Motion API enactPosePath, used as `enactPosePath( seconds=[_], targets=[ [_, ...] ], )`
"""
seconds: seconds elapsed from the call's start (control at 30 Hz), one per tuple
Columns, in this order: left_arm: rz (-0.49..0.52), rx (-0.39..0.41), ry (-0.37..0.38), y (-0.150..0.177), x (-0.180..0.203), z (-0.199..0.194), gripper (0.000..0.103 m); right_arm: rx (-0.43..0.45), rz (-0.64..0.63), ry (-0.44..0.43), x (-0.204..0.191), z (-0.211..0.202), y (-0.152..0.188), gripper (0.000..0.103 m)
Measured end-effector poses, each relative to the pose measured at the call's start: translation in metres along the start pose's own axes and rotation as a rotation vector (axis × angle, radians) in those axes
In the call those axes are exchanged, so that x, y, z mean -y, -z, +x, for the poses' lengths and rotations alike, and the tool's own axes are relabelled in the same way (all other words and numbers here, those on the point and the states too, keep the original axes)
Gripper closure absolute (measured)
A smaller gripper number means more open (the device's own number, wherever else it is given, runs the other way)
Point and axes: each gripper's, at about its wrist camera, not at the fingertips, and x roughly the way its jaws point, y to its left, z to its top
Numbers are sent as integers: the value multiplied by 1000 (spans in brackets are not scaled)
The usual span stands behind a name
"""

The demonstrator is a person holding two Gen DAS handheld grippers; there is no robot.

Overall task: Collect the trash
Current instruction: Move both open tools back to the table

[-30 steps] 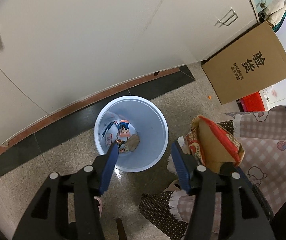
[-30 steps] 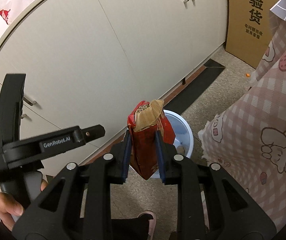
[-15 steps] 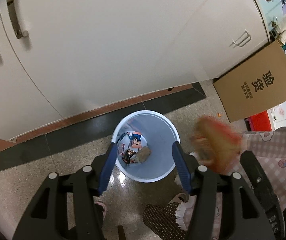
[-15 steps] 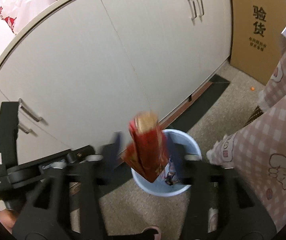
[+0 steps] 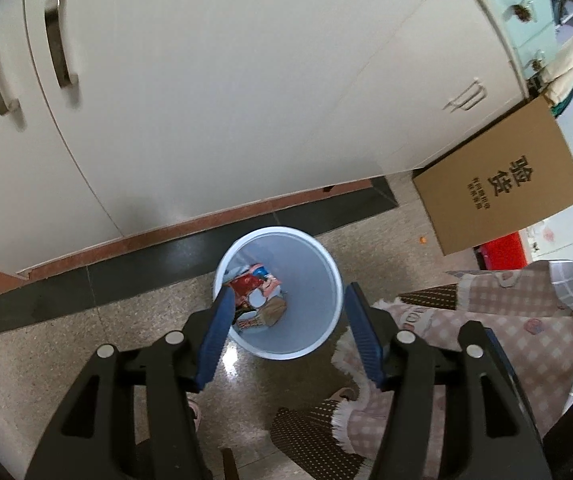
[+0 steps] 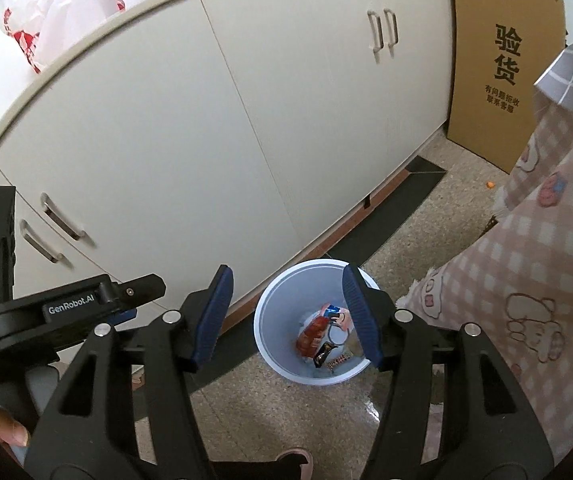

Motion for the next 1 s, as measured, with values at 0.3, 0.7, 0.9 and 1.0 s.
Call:
enactPosePath(
  seconds=[0.3, 0.7, 0.9, 1.0],
  targets=[
    [37, 144, 111, 12, 37, -87, 39, 179, -17, -15, -14, -99, -23, 41],
    [288, 220, 237, 73, 164, -163, 36, 424, 126, 83, 69, -254, -14, 35],
    [485, 137, 348, 133, 266, -160, 36, 500, 245, 238, 156, -322, 17, 34],
    [582, 93, 391, 167, 313, -151, 36, 517, 336, 308, 205, -348, 36, 31]
  ],
)
